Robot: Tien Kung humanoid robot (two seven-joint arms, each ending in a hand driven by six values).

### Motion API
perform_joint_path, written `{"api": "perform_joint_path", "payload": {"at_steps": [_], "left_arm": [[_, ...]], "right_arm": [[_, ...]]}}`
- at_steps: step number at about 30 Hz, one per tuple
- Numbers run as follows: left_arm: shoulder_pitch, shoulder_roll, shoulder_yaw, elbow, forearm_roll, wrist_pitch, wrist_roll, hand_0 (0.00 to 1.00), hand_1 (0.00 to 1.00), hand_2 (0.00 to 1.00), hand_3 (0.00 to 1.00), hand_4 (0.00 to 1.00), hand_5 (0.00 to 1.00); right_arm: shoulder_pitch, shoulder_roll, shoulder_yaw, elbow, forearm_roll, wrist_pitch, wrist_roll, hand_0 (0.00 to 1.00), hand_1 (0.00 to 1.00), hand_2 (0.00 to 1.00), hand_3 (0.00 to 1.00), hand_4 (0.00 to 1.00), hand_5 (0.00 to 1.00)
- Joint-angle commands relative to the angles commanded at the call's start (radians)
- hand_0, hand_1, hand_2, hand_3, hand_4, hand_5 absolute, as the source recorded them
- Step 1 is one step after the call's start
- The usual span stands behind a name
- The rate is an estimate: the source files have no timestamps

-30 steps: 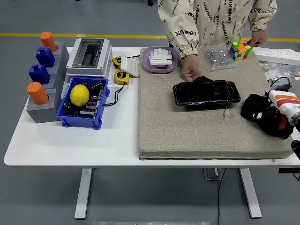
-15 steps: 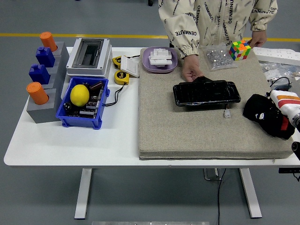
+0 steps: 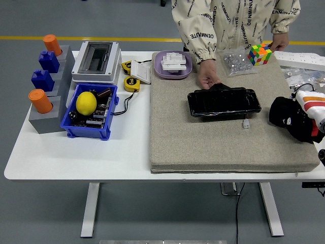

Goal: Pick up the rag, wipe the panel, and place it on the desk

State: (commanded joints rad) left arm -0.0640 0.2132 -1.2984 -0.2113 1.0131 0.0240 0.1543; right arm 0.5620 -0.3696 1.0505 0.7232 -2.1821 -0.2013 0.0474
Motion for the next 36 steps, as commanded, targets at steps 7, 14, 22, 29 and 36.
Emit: {"api": "perform_joint_path", "payload": {"at_steps": [7,14,22,29,36], "left_arm": [[-0.001,0.0,-0.003,0.0,0.002,0.0,0.0,0.602,0.636,0.637,0.561,0.636,0.445],[-0.001,0.001,-0.007,-0.001,0.005,0.0,0.0,0.602,0.635,0.636,0.561,0.636,0.446],[-0.001,0.002,-0.008,-0.001,0.005,0.0,-0.001,0.602,0.636,0.637,0.562,0.635,0.445],[-0.001,0.002,-0.006,0.0,0.003,0.0,-0.001,0.602,0.635,0.636,0.561,0.636,0.445],[-0.002,0.003,-0.003,0.001,0.002,0.0,-0.001,0.603,0.636,0.637,0.562,0.636,0.446]], "right_arm": [[0.005,-0.013,0.005,0.046,-0.007,0.016,-0.017,0.2,0.312,0.375,0.37,0.908,0.045],[0.018,-0.024,-0.003,0.138,-0.011,0.031,-0.045,0.203,0.311,0.374,0.371,0.902,0.033],[0.055,-0.013,-0.026,0.166,-0.009,0.044,-0.059,0.202,0.311,0.374,0.37,0.901,0.033],[0.075,0.011,-0.039,0.167,-0.003,0.045,-0.062,0.201,0.308,0.373,0.369,0.898,0.032],[0.072,0.033,-0.048,0.162,0.007,0.041,-0.06,0.201,0.309,0.374,0.37,0.899,0.032]]}}
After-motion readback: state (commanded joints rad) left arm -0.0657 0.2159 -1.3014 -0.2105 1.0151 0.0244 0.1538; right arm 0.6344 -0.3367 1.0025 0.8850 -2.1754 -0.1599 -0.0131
